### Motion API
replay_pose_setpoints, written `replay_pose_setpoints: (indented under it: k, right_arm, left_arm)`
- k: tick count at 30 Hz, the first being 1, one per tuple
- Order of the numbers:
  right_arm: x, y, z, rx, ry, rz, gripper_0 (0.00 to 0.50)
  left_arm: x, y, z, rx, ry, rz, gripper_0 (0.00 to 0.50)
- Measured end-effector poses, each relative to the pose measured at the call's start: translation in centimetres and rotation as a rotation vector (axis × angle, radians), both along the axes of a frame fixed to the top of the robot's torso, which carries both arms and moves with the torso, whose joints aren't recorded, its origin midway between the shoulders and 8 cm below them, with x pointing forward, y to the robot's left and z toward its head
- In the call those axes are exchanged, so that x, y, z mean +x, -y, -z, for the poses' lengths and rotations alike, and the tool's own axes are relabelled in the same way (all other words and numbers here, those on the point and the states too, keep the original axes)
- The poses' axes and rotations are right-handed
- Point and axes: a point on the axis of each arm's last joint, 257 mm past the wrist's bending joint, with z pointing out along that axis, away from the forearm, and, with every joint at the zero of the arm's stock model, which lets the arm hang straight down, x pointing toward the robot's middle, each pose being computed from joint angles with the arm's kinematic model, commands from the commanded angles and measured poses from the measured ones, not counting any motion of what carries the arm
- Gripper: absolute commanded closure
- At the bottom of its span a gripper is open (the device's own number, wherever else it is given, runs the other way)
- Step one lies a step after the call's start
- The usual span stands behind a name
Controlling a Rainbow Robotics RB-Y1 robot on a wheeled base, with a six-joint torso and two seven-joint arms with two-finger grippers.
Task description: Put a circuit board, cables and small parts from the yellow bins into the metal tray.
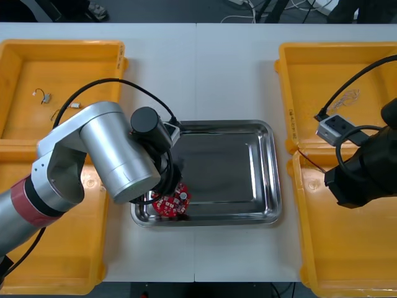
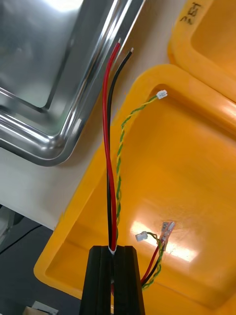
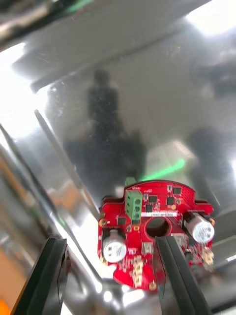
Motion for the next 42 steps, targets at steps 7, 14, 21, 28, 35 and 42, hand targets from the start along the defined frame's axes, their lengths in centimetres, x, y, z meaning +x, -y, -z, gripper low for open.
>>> replay_pose_setpoints:
  k: [7, 14, 21, 28, 35, 42]
  right_arm:
    - [0.4, -2.8, 0.2, 0.005, 0.016, -0.067, 0.500]
    - [1.0, -6.6, 0.3, 0.021, 0.038, -0.140, 0.500]
    - [1.8, -9.3, 1.2, -0.001, 0.037, -0.187, 0.500]
    - [2.4, -11.8, 2.3, -0.021, 0.038, -0.223, 0.500]
    - [2.6, -13.6, 3.5, -0.053, 0.067, -0.344, 0.500]
    - [2.9, -13.2, 4.5, -0.129, 0.054, -0.533, 0.500]
  left_arm:
    - [0.1, -0.1, -2.4, -0.032, -0.014, -0.011, 0.000]
    - [0.3, -1.7, -5.1, -0.039, -0.040, -0.043, 0.000]
    - [0.9, -4.8, -8.3, -0.050, -0.060, -0.087, 0.000]
    - [2.1, -7.8, -11.0, -0.032, -0.030, -0.009, 0.000]
    - [3.9, -11.5, -11.7, -0.027, -0.042, -0.032, 0.000]
    - [5.4, -14.7, -12.1, -0.057, -0.056, -0.110, 0.000]
